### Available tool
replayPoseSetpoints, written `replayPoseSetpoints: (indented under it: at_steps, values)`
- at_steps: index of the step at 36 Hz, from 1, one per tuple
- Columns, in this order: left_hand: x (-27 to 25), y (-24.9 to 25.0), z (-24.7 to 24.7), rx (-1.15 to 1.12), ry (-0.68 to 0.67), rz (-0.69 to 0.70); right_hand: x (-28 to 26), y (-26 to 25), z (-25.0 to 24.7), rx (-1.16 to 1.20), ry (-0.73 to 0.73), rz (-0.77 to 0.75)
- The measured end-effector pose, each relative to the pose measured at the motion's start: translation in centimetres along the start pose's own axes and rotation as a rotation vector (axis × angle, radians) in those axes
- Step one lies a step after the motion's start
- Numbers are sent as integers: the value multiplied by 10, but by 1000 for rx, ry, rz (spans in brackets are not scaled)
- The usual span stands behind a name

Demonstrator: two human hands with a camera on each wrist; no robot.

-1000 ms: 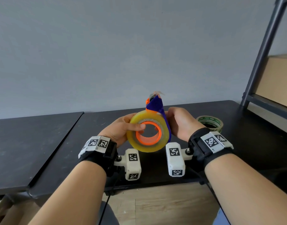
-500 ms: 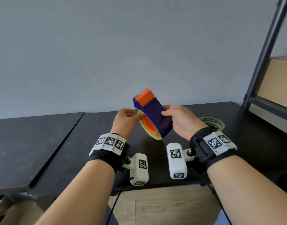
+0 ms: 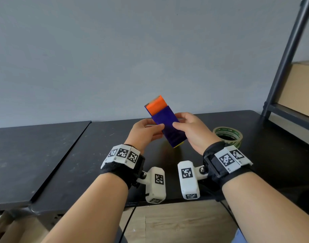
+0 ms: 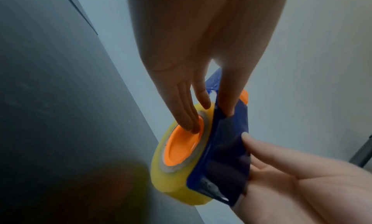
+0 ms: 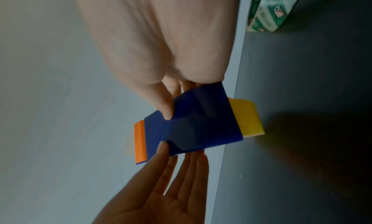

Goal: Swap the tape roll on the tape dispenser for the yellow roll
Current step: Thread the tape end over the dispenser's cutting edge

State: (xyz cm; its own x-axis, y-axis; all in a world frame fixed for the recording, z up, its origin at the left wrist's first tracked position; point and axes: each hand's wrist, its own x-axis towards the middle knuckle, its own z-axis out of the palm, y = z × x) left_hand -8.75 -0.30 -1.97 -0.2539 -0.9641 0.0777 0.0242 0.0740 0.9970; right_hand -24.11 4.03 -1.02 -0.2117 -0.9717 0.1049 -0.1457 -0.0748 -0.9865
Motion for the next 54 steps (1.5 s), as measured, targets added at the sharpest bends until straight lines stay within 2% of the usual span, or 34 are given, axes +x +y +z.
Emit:
replayPoseSetpoints:
  at_steps: [6,13,19,25,31,39,43,46,54]
  values:
    - [3,-5,-3,133,59,3,0,-4,6,-270,14,-112]
    - [8,-15,-30,267,268,-200,13,4,14,-597,6,-137]
    - [11,-16,-42,419,279,-310,26,15,30,-781,-17,-98]
    - [13,-21,-48,541,236,-268,35,22,41,-831,-1,-94]
    - [18,-27,-54,488,250,-251,36,18,43,-861,-9,-81]
    - [5,-12,-44,593,244,-198,28,8,35,-919,-30,-103]
    - [4,-5,-34,616,296,-158,25,4,20,-794,53,-119]
    - [1,1,-21,652,275,-119,20,1,3,-761,146,-99]
    - [6,7,17,846,203,15,6,3,-45,-916,338,147]
